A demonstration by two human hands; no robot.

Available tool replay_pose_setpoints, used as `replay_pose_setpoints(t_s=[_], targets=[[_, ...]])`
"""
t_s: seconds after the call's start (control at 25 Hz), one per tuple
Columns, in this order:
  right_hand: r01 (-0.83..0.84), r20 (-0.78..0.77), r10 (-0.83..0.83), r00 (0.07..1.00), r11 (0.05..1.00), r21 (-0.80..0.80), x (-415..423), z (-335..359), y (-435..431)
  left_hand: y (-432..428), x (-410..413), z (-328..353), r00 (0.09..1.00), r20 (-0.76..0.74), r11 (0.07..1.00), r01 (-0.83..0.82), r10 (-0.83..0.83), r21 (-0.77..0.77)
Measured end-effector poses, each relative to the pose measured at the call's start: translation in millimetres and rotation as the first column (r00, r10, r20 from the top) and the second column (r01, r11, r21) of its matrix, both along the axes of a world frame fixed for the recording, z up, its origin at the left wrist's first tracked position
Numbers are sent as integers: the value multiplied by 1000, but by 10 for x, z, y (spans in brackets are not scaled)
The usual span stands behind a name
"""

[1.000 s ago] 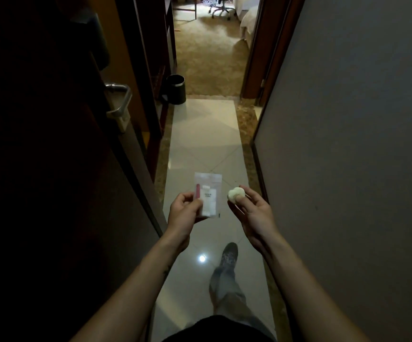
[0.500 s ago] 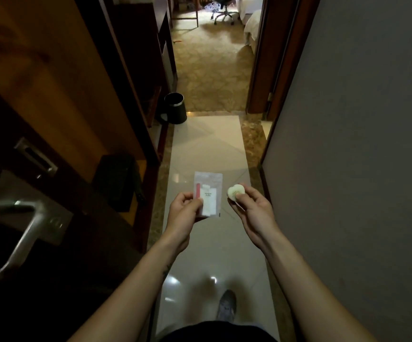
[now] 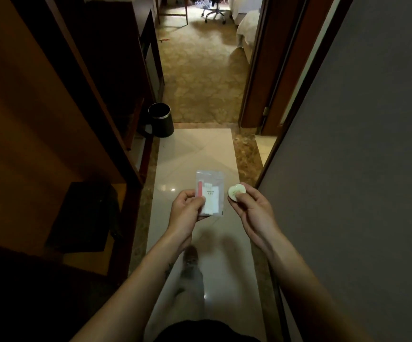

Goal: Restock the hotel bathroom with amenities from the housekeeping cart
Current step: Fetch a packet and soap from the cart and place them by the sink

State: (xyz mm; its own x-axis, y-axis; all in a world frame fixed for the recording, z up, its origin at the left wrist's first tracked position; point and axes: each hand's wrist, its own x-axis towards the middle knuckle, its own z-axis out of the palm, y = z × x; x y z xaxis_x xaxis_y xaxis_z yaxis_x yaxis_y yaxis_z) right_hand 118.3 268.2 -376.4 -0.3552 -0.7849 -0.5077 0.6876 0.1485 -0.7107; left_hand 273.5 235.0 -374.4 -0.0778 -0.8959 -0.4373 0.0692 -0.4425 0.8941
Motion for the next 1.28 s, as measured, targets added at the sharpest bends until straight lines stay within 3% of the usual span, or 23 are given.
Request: replay_pose_setpoints(t_s=[0.2,0.36,0.6,1.0,1.28], targets=[[11,-54,-8,999,999,50,-209,92,-1345,-1505,-205,-30,998,36,999,46,-46,6],[6,-118,-6,993,1000,3,-389,285,-2369,-2602,-365,200,990,13,986,142,-142,-84],[57,-75,-58,995,998,-11,-716,324,-3557,-3760,-685,263,983,-33,983,179,-180,-45],[94,-15,-94,995,995,-26,-2079,143,-5616,-5890,-2125,152,974,-2,973,228,-228,-20],[140,14,-140,990,990,4,-3037,273,-6769,-7053,-3128,284,978,-75,980,198,-196,21]])
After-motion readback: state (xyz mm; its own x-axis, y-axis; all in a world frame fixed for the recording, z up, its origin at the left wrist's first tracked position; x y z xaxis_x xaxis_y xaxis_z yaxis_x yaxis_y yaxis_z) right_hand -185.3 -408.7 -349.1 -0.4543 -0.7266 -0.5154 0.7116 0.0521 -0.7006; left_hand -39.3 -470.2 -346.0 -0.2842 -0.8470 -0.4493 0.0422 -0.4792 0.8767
